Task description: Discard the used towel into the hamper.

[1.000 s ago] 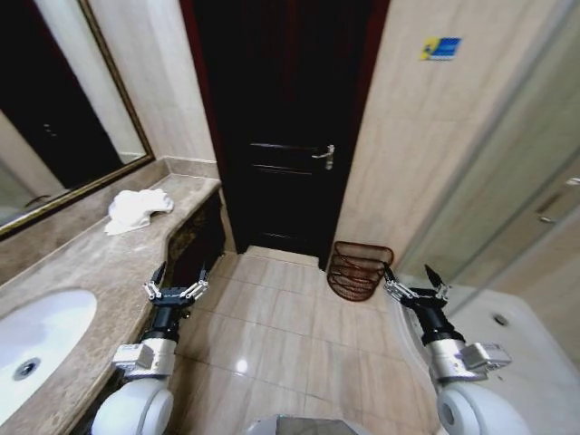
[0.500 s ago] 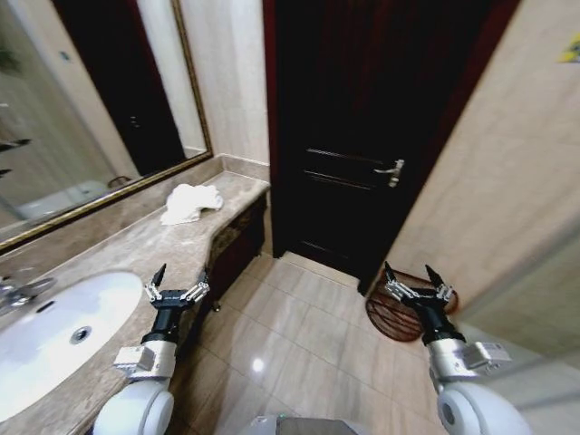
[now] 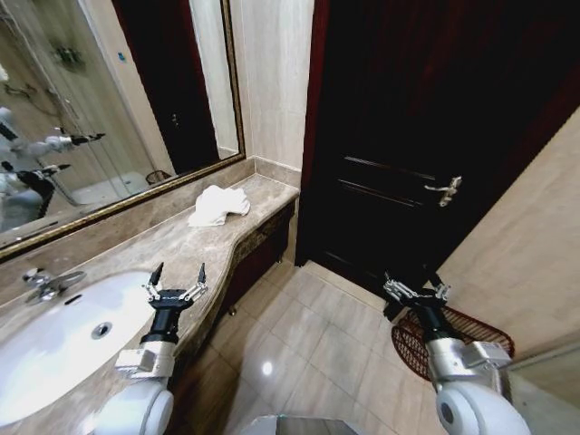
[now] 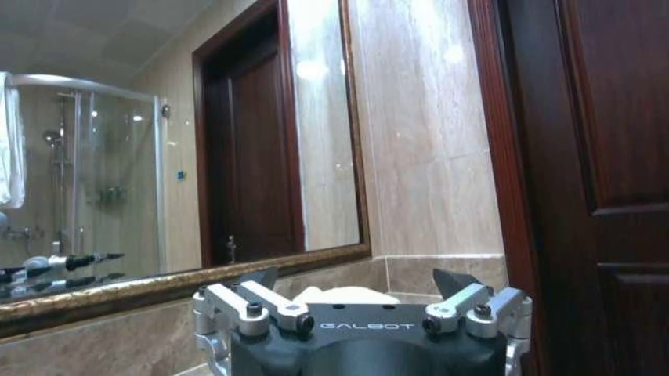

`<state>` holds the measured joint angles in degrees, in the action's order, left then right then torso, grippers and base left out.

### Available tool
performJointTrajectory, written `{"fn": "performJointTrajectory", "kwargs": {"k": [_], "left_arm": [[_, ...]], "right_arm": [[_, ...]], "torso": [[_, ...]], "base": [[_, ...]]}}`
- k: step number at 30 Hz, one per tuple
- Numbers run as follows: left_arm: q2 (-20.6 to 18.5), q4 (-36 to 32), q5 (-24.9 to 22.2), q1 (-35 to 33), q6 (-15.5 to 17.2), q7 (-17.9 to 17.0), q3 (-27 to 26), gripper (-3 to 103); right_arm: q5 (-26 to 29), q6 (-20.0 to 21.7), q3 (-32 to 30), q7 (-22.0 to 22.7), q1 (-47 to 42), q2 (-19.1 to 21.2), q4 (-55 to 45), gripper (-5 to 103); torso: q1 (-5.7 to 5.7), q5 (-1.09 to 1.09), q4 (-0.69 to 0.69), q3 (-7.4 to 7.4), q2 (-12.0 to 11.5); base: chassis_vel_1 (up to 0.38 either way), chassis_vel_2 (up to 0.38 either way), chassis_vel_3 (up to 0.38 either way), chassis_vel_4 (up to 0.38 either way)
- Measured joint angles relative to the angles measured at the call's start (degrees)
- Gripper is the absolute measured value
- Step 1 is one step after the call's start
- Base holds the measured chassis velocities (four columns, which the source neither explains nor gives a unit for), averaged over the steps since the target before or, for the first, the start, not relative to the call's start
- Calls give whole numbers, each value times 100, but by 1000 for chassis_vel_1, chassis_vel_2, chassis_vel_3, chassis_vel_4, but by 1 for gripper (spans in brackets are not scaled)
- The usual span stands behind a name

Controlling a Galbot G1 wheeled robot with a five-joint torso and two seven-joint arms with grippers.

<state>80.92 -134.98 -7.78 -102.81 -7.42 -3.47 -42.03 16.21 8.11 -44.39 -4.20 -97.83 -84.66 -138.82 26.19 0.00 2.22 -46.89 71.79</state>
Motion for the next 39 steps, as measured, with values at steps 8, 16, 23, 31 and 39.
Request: {"fn": "performJointTrajectory", "kwargs": {"k": [8,16,23,31,39], "left_arm": [[2,-3,-2,-27,-8,1,-3,100],[5,-55,-23,-67,111,7,11,100],[0,-54,-20,-68,137,7,4,100],[35,-14,-20,-37,117,-10,10,100],[3,50,-47,16,119,-221,34,100]], "right_arm": [[-14,-4,5,18,-12,-15,-23,100],[-23,-10,-3,31,-23,-32,-27,100],[-23,-35,-14,33,-29,-56,-6,100],[-14,-32,15,91,10,-1,-3,100],[7,20,-2,157,6,60,8,100]], "torso": [[0,0,1,0,0],[0,-1,2,0,0],[0,0,1,0,0],[0,-2,2,0,0],[2,1,1,-1,-1]], "base": [[-156,141,150,-136],[-141,147,154,-147],[-138,154,164,-133],[-97,193,193,-92],[-45,92,99,-15]]}}
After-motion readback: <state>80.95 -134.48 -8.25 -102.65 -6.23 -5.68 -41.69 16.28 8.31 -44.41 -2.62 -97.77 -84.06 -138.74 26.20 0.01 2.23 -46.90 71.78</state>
